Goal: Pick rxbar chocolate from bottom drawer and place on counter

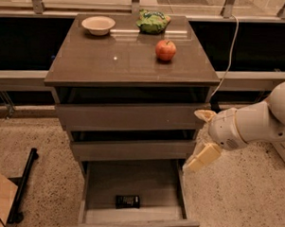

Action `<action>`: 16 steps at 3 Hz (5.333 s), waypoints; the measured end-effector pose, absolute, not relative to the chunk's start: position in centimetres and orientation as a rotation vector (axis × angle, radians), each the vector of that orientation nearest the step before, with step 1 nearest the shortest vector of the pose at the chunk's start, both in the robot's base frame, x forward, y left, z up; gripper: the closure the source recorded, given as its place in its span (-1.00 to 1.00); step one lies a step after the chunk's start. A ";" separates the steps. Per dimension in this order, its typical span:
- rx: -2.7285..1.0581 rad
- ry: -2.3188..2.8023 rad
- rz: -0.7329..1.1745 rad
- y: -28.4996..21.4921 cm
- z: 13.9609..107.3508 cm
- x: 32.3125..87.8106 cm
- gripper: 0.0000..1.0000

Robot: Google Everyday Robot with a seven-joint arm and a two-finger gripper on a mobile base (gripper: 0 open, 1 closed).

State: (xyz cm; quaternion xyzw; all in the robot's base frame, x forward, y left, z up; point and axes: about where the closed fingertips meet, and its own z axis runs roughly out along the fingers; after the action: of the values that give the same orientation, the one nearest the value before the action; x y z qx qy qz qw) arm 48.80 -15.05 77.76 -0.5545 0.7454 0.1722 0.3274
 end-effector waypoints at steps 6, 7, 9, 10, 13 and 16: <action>-1.174 1.916 0.875 -8.4 57.9 52.5 -1.00; -1.155 1.888 0.956 -6.6 52.6 54.4 -1.00; -1.109 1.866 1.048 -5.8 46.6 55.5 -1.00; -1.100 1.878 1.083 -4.9 45.1 55.5 -1.00; -1.159 1.939 1.174 -2.4 36.7 55.6 -1.00; -1.133 1.966 1.123 -0.2 28.7 57.4 -1.00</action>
Offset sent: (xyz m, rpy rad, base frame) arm 0.0106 0.0476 -0.1345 0.2733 0.1340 -0.0117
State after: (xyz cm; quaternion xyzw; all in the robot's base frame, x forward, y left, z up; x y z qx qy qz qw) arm 57.41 -0.23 28.72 -0.4269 0.7407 0.4232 0.3001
